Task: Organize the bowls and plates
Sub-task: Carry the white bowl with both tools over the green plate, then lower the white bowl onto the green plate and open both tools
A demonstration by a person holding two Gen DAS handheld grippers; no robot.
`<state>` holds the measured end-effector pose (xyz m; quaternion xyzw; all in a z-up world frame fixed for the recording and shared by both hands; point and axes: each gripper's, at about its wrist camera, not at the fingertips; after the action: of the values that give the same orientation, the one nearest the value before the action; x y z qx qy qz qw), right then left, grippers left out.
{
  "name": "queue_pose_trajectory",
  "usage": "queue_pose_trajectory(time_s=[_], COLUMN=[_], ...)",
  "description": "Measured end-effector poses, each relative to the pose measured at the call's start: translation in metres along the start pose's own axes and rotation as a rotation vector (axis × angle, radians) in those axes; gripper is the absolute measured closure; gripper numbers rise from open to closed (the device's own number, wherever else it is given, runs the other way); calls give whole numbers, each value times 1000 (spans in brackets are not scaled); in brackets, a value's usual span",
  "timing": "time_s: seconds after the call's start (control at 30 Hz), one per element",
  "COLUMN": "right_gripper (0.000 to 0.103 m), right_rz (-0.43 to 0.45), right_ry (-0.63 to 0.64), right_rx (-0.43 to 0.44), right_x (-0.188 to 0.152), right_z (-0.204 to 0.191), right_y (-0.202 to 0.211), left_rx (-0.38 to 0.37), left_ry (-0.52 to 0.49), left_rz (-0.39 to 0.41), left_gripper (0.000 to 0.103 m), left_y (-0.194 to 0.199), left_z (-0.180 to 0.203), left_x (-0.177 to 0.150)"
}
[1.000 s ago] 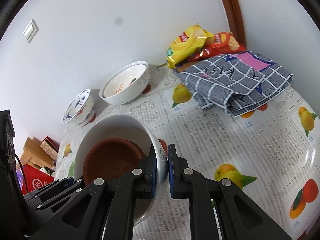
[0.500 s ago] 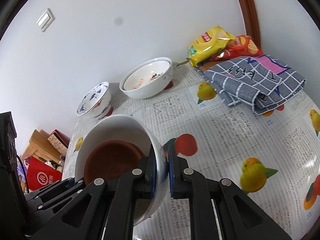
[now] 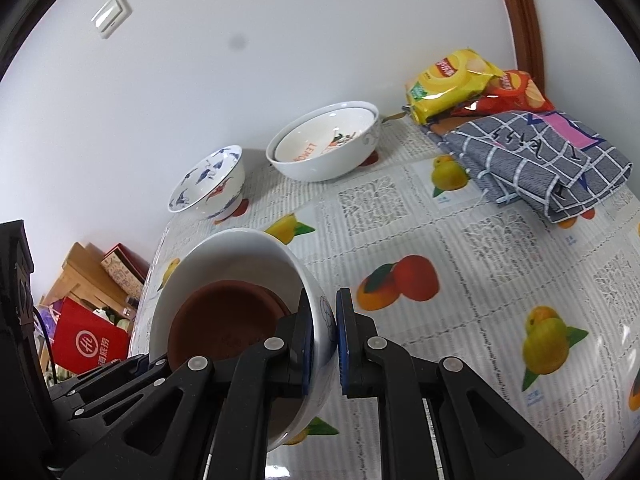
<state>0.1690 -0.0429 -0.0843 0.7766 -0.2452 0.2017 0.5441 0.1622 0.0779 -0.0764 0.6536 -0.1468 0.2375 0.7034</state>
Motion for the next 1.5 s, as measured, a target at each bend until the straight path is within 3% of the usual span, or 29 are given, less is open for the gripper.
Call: queue_pose_trajectory(time_s=[0.83,1.3,1.5], right_gripper=[92,92,92], right_rz=[-49,-118,-122], right_ry=[63,83,92], right_rx=[68,31,13], right_x=[-11,-29,-31], right_z=[-67,-69,-67], right_y=[-47,-90,-97], left_rx=[69,62,56], left_ry=[87,132,123], left_rz=[-12,-85,-81], left_gripper=[91,91,90], left_y=[-14,-55,-58], left_z=[-79,-98,-96], left_x=[0,-12,-9])
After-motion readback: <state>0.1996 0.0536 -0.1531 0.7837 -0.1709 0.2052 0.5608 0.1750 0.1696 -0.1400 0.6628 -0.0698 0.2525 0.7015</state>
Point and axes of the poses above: each gripper's, at about its wrist camera, not at the fingertips, and y roughly against the way its jaws point, z to its right, x to its top
